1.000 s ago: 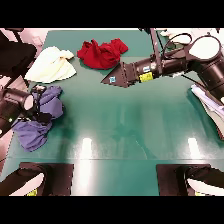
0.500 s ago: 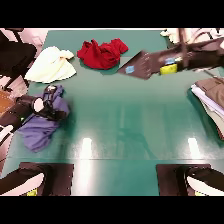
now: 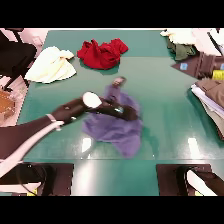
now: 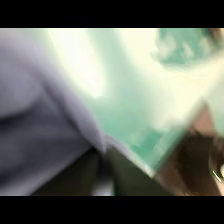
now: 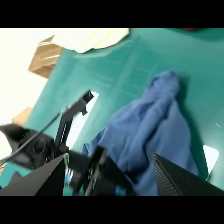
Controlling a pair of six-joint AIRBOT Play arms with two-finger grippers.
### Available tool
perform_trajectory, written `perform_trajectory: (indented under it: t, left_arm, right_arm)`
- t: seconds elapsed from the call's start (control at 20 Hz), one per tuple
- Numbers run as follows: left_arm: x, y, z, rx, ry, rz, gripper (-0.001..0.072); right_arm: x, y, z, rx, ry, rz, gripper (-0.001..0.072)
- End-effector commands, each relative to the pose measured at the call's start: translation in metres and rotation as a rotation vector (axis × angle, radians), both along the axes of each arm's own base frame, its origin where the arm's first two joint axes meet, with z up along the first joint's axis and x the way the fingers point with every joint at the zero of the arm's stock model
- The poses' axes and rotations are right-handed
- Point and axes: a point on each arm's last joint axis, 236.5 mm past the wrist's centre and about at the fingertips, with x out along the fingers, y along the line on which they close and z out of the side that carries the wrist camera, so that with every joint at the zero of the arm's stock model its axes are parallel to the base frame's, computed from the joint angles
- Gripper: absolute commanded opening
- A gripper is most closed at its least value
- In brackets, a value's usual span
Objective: Fold the shirts.
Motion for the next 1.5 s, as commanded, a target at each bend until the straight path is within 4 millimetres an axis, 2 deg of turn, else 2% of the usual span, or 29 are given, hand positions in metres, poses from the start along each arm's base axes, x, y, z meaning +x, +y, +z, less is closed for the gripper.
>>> perform_trajectory:
  t: [0.0,0.1,0.15,0.25,0.4,0.5,0.6,0.75,0.95,1.1,1.2,1.35,1.4,1.45]
  left_arm:
    - [-0.041,-0.052,-0.016,-0.021,0.126,-0.098,0.0712]
    - [-0.03,-0.023,-0.013,0.024,0.144,-0.129,0.0519]
    - [-0.018,-0.005,-0.007,0.043,0.124,-0.127,0.0483]
    - [0.012,0.039,0.011,0.09,0.077,-0.076,0.0483]
    - [0.043,0.125,0.013,0.294,-0.005,0.052,0.0484]
    - [0.048,0.167,0.007,0.358,-0.021,0.135,0.0485]
    - [0.035,0.191,-0.007,0.379,0.017,0.165,0.0486]
    - [0.014,0.211,-0.03,0.421,0.065,0.168,0.0486]
    - [0.011,0.216,-0.028,0.43,0.049,0.171,0.0486]
    - [0.012,0.241,-0.039,0.545,0.045,0.195,0.0486]
    - [0.011,0.255,-0.045,0.608,0.046,0.201,0.0486]
    - [0.013,0.255,-0.044,0.607,0.04,0.204,0.0486]
    - [0.015,0.254,-0.044,0.602,0.035,0.21,0.0485]
    - [0.016,0.254,-0.043,0.597,0.031,0.217,0.0485]
  right_arm:
    - [-0.012,-0.028,-0.049,0.008,0.098,-0.093,0.058]
    - [-0.016,-0.034,-0.082,-0.019,0.162,-0.117,0.0581]
    - [-0.017,-0.037,-0.099,-0.029,0.196,-0.123,0.0581]
    - [-0.019,-0.039,-0.138,-0.028,0.296,-0.114,0.0583]
    - [-0.016,-0.037,-0.193,-0.007,0.439,-0.084,0.0583]
    - [0.007,-0.034,-0.216,-0.028,0.442,-0.082,0.0582]
    - [0.04,-0.023,-0.23,-0.051,0.428,-0.077,0.0582]
    - [0.082,0.009,-0.252,-0.068,0.449,-0.008,0.0582]
    - [0.116,0.031,-0.287,-0.058,0.533,0.008,0.058]
    - [0.133,0.033,-0.304,-0.093,0.576,0.003,0.0548]
    - [0.143,0.037,-0.308,-0.086,0.589,0.012,0.0544]
    - [0.156,0.039,-0.311,-0.089,0.609,-0.001,0.0542]
    - [0.155,0.042,-0.312,-0.095,0.618,0.014,0.0506]
    - [0.155,0.045,-0.312,-0.095,0.622,0.032,0.0353]
